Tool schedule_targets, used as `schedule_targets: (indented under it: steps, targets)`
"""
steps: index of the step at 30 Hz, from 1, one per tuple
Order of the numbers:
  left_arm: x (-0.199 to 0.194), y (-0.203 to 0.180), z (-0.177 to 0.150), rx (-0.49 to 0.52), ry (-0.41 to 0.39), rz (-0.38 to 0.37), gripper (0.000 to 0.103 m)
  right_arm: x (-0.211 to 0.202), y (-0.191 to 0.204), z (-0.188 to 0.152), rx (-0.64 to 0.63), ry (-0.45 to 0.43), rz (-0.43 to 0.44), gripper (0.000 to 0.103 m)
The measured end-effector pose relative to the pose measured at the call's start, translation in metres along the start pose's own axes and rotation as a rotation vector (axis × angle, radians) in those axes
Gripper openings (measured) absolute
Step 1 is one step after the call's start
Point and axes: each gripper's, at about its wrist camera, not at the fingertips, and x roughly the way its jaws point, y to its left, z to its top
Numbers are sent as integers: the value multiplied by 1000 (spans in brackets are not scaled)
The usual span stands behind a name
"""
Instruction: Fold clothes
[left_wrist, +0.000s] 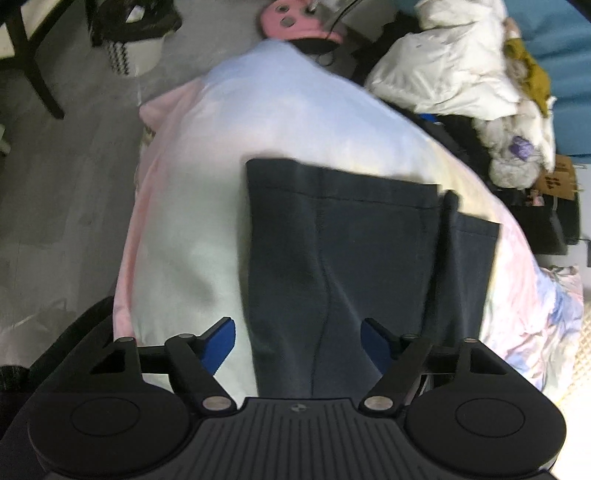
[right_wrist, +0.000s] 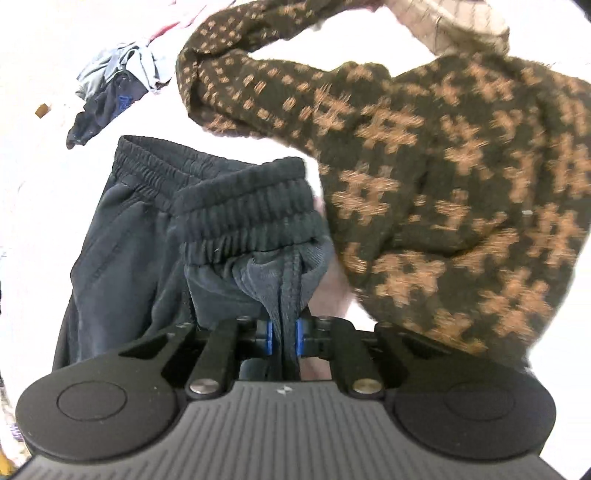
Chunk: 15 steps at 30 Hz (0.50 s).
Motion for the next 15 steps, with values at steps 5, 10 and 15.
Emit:
schedule_targets:
  steps: [5, 10, 15]
  targets:
    - [23, 17, 16, -101, 0, 4, 70, -13, -2, -10, -6, -8, -86, 10]
    - [34, 18, 24, -102, 7, 4, 55, -35, 29, 2, -9, -60, -27, 10]
    - [31, 8, 33, -65, 26, 4, 22, -50, 36, 3, 33, -108, 21, 10]
